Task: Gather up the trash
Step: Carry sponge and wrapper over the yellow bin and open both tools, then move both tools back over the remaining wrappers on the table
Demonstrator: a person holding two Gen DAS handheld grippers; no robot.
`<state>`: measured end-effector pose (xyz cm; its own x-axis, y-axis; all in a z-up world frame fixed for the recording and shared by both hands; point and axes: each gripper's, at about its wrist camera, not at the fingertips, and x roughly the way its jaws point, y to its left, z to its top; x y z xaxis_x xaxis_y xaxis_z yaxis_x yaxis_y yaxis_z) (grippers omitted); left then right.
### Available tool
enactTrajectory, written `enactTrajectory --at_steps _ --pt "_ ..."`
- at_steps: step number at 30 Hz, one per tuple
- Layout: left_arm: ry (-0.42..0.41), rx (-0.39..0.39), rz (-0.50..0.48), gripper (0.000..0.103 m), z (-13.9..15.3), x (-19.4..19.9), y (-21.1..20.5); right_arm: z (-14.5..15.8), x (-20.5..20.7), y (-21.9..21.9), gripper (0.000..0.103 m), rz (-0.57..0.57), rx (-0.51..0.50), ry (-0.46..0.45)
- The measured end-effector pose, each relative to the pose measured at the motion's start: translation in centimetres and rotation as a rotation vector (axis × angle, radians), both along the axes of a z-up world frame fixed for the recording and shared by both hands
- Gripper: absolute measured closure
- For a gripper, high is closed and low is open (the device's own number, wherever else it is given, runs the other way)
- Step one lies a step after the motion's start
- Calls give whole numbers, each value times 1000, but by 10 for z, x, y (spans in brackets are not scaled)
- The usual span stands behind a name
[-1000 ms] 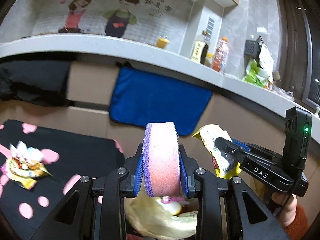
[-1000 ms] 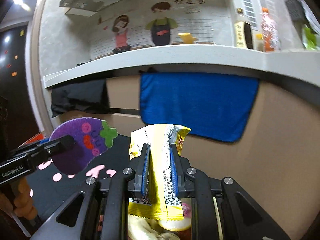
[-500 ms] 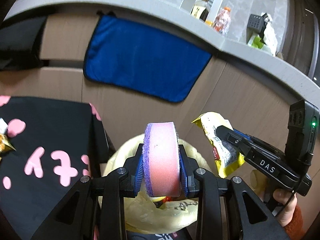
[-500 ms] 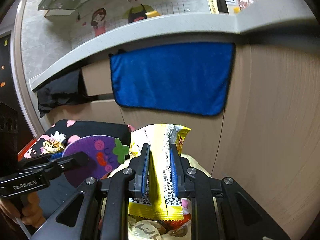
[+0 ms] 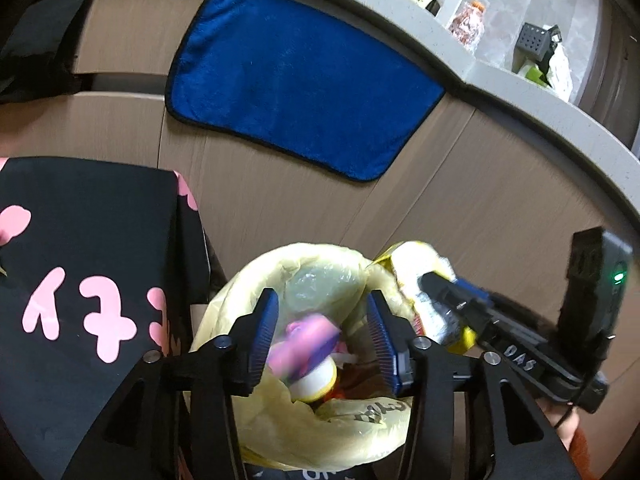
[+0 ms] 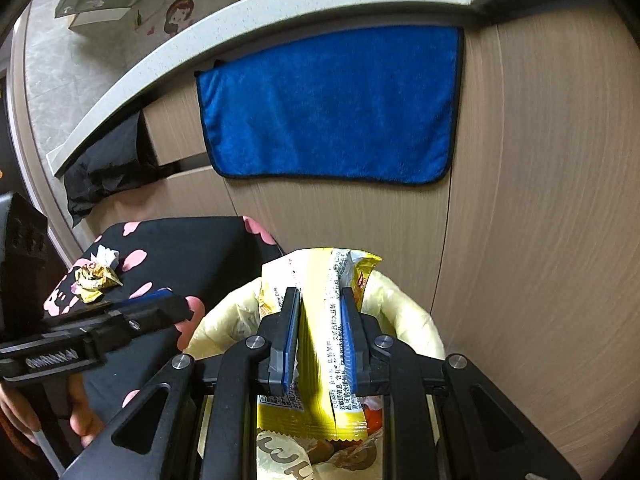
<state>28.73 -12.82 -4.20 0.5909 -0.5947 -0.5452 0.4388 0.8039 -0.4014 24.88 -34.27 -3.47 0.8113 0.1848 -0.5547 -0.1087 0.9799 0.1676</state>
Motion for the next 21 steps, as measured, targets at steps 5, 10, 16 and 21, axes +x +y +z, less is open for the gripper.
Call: enactTrajectory --at_steps 5,10,16,21 --pt "-47 13 3 52 17 -10 10 -9 4 0 54 14 40 24" --pt "-74 45 14 52 32 -21 22 -5 3 2 53 -2 39 28" --pt "-139 63 79 52 53 -39 54 12 -2 17 53 15 34 3" --pt "-178 54 153 52 76 -55 99 31 -6 49 53 74 13 -40"
